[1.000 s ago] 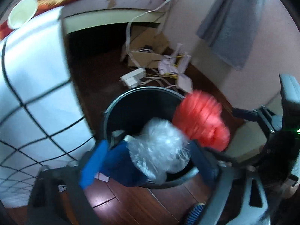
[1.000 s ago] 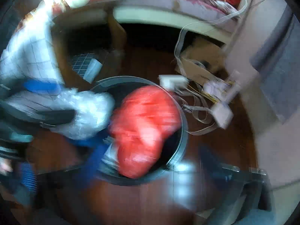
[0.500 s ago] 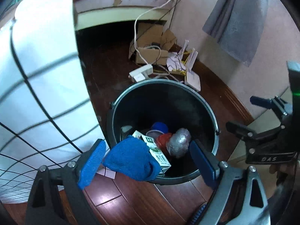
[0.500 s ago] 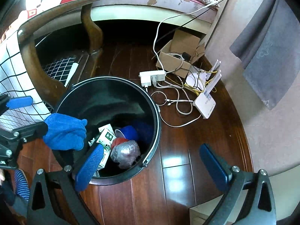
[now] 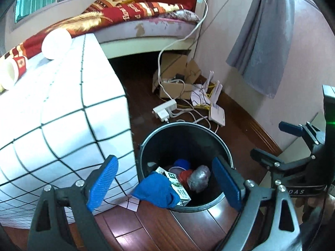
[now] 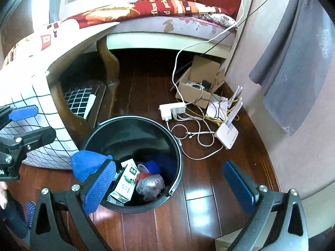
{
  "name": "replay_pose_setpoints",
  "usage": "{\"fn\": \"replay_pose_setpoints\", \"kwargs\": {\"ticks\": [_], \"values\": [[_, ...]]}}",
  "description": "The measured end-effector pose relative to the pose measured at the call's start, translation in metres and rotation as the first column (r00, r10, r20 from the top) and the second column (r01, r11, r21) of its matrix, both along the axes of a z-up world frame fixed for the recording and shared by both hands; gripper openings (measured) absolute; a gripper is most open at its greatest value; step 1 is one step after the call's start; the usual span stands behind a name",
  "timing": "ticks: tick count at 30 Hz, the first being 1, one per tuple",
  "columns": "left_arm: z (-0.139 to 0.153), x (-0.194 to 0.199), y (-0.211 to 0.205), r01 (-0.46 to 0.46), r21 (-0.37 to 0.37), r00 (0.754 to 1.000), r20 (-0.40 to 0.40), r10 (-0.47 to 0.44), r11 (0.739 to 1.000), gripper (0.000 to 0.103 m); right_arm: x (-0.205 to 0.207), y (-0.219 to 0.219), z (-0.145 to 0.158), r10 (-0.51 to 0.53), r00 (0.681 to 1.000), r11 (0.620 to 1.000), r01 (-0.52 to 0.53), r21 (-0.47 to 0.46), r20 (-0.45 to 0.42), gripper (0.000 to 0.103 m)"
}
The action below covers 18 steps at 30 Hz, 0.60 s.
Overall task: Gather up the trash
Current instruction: 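Move both tools back toward the paper cups on the table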
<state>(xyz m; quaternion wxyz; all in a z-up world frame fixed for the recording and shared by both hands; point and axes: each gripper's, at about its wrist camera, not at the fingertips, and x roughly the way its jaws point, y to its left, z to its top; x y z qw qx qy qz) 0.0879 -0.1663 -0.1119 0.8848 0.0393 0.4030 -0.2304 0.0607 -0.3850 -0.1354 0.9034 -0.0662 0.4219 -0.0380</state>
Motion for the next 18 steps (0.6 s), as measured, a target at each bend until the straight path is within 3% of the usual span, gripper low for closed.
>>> {"fn": "replay_pose_setpoints", "kwargs": {"ticks": [18], "values": [[0.037, -0.002, 0.062, -0.155, -0.019, 0.983, 0.094, 0.156, 0.988, 0.092, 0.012, 0.057, 0.058, 0.07, 0.99, 0.995, -0.079, 0.065, 0.12, 0.103]]}}
